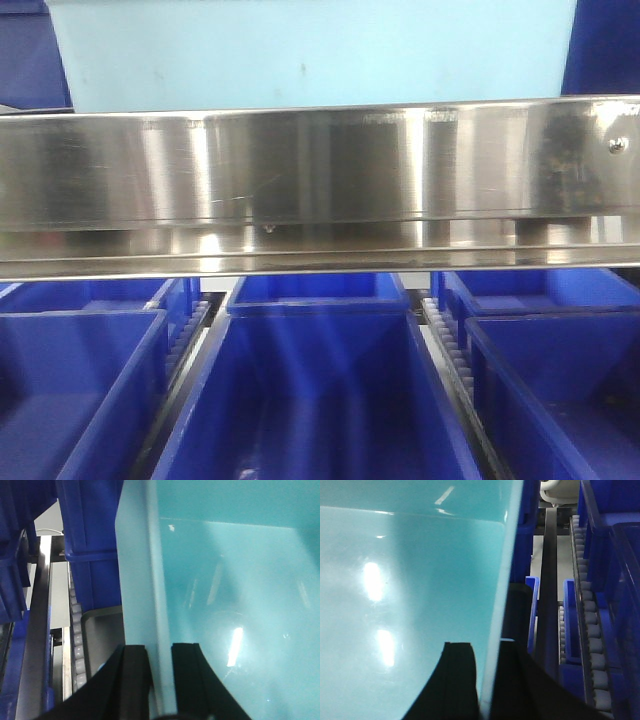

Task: Move two blue bins to right shelf middle

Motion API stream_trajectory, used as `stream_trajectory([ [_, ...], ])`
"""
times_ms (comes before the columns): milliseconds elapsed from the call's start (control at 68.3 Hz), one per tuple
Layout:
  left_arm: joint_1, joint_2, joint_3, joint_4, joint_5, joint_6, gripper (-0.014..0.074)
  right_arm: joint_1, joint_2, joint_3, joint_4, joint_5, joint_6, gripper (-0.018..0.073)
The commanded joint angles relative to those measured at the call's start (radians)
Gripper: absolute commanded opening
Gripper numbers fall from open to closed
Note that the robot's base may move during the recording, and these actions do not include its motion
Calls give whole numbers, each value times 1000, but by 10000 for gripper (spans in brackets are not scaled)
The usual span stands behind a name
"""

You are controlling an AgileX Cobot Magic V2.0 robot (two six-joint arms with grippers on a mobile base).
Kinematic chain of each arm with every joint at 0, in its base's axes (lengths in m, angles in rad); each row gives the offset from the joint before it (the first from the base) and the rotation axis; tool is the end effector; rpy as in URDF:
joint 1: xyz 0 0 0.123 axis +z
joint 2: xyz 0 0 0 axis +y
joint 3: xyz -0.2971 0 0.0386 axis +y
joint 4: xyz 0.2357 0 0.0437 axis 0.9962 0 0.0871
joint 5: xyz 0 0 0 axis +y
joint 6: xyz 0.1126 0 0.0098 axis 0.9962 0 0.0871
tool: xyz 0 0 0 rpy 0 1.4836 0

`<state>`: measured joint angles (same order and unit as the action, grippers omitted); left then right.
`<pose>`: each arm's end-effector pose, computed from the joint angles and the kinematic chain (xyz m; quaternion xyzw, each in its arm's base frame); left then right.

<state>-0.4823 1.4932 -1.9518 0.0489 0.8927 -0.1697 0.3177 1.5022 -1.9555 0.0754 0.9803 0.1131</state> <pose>0.2799 -0.1417 0.5273 0.1290 0.8081 -0.1608 0.5519 0.2951 0.1045 0.5166 -0.0852 0.8394 0.1513 0.5150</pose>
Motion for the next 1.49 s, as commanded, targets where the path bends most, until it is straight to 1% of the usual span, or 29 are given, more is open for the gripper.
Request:
stream_trajectory([
  [0,0,-14,-15,-49,-10,0,-111,-5,-5,-8,-11,0,-17,-153],
  [117,0,13,-12,-49,71,2,-111,-5,17,-8,-11,43,-17,-153],
  [205,0,45,-1,-41,125,2,-111,-5,48,-6,-11,47,-17,-153],
  [395,0,86,47,-34,137,2,-111,-5,97,30,-11,58,-17,-153],
  [527,0,99,76,2,147,2,-111,-5,101,111,-11,31,-17,-153],
  [644,0,99,97,10,163,2,-111,-5,101,162,-11,2,-17,-153],
  [849,0,99,107,10,173,2,-109,-5,101,167,-11,-8,-17,-153],
  [908,0,99,107,10,173,2,-80,-5,101,167,-11,-7,-17,-143],
  [937,0,99,107,10,175,2,-53,-5,101,167,-11,-7,-17,-122],
  [996,0,99,107,10,176,2,11,-5,101,167,-11,-7,-17,-43],
  [1010,0,99,107,10,176,2,45,-5,101,167,-11,-7,-17,-15],
  [1069,0,99,107,10,177,2,149,-5,99,167,-11,-5,-17,134],
  [1084,0,99,107,10,177,2,178,-5,99,167,-11,-5,-17,153],
  [1098,0,99,107,10,177,2,206,-5,97,167,-11,-5,-17,209],
  [1171,0,99,107,10,177,2,353,-5,92,165,-11,-3,-17,393],
  [1201,0,99,107,10,177,2,410,-5,88,165,-11,-3,-17,455],
  [1245,0,99,107,10,179,2,490,-5,80,165,-13,-5,-17,524],
  [1289,0,99,107,10,182,2,556,-5,72,165,-13,-7,-17,566],
  [1332,0,99,105,10,186,2,610,-5,61,165,-13,-7,-17,571],
  [1406,0,97,105,35,202,9,610,-5,48,165,-13,-5,-17,568],
  [1479,0,97,105,85,233,11,608,-5,37,165,-13,7,-17,568],
])
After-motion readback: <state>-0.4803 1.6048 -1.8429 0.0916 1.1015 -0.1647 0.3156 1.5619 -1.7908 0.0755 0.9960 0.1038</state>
